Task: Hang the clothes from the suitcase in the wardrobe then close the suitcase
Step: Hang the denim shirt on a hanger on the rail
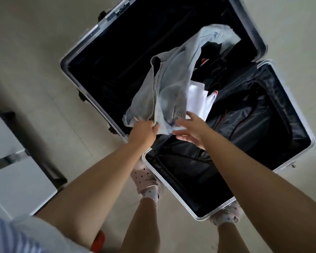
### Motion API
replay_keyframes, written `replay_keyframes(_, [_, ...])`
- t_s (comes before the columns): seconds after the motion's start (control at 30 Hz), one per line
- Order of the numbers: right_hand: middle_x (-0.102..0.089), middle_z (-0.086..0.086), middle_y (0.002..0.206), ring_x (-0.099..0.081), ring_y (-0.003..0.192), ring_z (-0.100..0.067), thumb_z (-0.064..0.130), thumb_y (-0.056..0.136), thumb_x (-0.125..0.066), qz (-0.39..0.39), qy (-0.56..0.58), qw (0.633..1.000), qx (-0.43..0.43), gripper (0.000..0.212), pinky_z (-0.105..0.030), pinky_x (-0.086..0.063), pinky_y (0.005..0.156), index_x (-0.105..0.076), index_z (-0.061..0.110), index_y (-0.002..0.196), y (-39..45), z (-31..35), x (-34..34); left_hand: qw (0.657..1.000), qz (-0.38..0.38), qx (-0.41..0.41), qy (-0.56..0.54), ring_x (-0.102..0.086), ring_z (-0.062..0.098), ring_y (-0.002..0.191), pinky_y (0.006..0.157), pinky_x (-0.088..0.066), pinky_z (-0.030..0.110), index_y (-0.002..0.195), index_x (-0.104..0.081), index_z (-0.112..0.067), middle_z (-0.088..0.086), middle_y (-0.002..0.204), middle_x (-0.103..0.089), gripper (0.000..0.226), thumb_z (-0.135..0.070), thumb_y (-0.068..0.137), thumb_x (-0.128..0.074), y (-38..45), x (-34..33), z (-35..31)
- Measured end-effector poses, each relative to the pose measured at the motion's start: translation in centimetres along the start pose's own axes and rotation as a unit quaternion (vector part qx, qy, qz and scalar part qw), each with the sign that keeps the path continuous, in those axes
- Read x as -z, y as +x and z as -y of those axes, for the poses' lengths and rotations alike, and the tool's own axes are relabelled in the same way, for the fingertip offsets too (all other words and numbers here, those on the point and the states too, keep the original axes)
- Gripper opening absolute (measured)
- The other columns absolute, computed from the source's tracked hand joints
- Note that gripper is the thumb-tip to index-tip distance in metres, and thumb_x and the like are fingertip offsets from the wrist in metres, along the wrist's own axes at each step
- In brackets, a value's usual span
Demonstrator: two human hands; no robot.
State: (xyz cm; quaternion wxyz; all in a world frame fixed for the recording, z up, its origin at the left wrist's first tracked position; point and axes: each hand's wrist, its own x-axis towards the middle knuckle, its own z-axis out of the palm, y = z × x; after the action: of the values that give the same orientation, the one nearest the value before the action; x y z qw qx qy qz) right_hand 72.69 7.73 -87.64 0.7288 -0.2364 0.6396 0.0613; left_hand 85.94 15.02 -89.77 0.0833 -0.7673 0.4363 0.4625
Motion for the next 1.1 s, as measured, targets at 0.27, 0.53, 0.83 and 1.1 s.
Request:
replay_keyframes(0.27, [-0.059, -0.022, 0.089, -0.059, 0.071, -0.027, 0.014, 0.095, -0.048, -0.058, -0.102, 0.992, 0.050, 0.026, -0.035, -0.053, 0.081, -0.060, -0.009, 0.100, -1.2, -2.2, -1.0, 0.987, 0.087, 0.038, -0.127, -0.057, 0.022, 0.067, 0.058, -0.036, 0.028, 0.073, -0.052, -0.007, 0.007, 0.076, -0.063, 0.037, -0.028, 0.099, -0.035, -1.4, 2.6, 2.2])
replay_keyframes(0.53, [-0.056, -0.002, 0.082, -0.063, 0.057, -0.009, 0.016, 0.098, -0.039, -0.019, -0.026, 0.985, 0.167, 0.021, -0.021, -0.055, 0.064, -0.051, 0.006, 0.113, -9.0, 3.6, -2.2, 0.940, -0.058, 0.038, -0.334, -0.039, 0.002, 0.029, 0.042, -0.033, 0.020, 0.053, -0.039, -0.008, 0.009, 0.049, -0.040, 0.037, -0.006, 0.089, -0.044, -6.0, 9.8, -1.3])
replay_keyframes(0.83, [-0.061, -0.001, 0.048, -0.056, 0.039, -0.009, 0.015, 0.099, -0.035, 0.016, 0.127, 0.949, 0.287, 0.028, -0.020, -0.051, 0.045, -0.052, 0.008, 0.079, -23.5, 11.8, 1.3, 0.828, -0.267, 0.029, -0.492, -0.054, 0.000, 0.037, 0.054, -0.046, 0.021, 0.064, -0.051, -0.010, 0.007, 0.062, -0.050, 0.029, -0.005, 0.092, -0.040, -16.8, 21.0, -3.8])
replay_keyframes(1.1, [-0.062, 0.003, 0.052, -0.052, 0.037, -0.006, 0.023, 0.099, -0.030, 0.113, 0.222, 0.876, 0.413, 0.027, -0.016, -0.046, 0.042, -0.048, 0.007, 0.086, -37.2, 20.0, 2.9, 0.758, -0.383, -0.005, -0.528, -0.049, 0.001, 0.067, 0.074, -0.049, 0.013, 0.068, -0.041, -0.019, -0.004, 0.071, -0.045, 0.031, -0.017, 0.099, -0.037, -24.4, 27.4, -6.3])
